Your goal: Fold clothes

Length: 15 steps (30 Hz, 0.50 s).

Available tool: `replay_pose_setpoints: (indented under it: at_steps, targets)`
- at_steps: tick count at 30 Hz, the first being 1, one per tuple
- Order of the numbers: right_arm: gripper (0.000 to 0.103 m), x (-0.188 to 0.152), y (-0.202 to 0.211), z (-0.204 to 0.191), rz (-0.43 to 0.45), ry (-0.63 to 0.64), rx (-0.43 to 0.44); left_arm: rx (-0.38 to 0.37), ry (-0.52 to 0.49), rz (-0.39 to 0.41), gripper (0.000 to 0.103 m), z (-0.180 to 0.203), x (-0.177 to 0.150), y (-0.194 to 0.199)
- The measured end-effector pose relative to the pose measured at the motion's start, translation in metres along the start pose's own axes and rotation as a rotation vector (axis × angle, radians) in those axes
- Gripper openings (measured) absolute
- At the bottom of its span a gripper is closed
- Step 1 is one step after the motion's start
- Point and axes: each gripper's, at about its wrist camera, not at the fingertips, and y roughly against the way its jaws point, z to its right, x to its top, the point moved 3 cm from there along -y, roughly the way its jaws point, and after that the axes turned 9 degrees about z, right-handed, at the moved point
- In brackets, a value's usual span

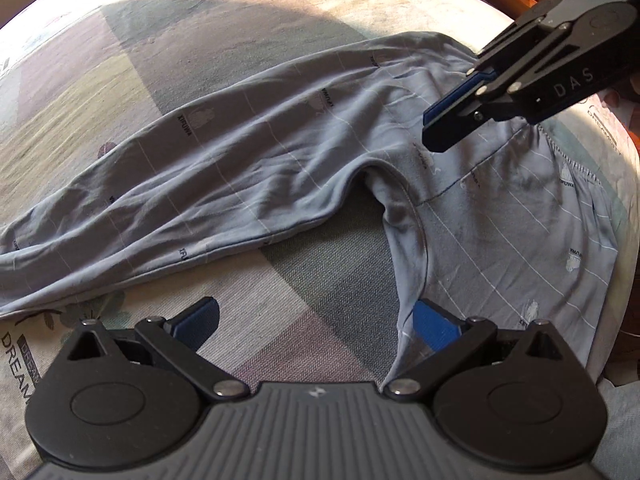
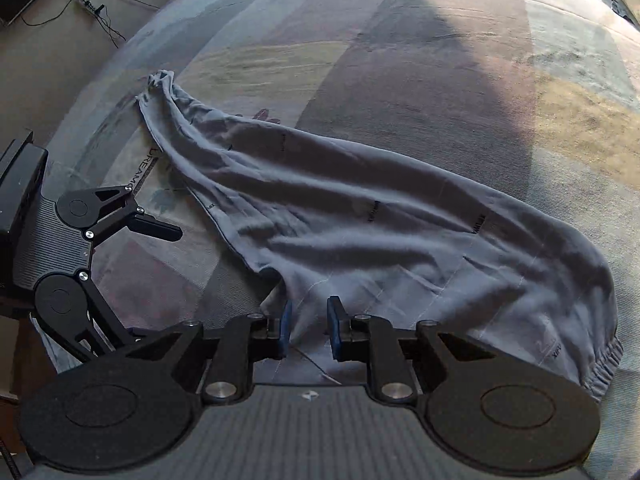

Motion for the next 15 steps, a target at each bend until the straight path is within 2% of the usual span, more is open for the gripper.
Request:
replay_pose_setpoints:
  at_steps: [6,10,12,15]
  targets:
    - [0.022,-0.001,-0.044,-0.028,-0.026,0.001,-0.125,-0.029,-0.013,0.01,0.102,-0.017,-0.024,0.013]
    - [0.024,-0.011,-0.073,-0.036,-0.071,0.069,-0.228,-0.043,-0.02,0.016,0.102,-0.033,-0.033,0.019]
    - [0.024,-0.014,-0.074,-0.046,-0.103,0.092,-0.219,-0.051,-0.019,0.022,0.102,-0.041,-0.037,0.023]
    - [0.032,-0.02,-0.073,-0.059,-0.169,0.128,-0.169,-0.063,-0.021,0.025,0.102,-0.053,-0.038,0.028]
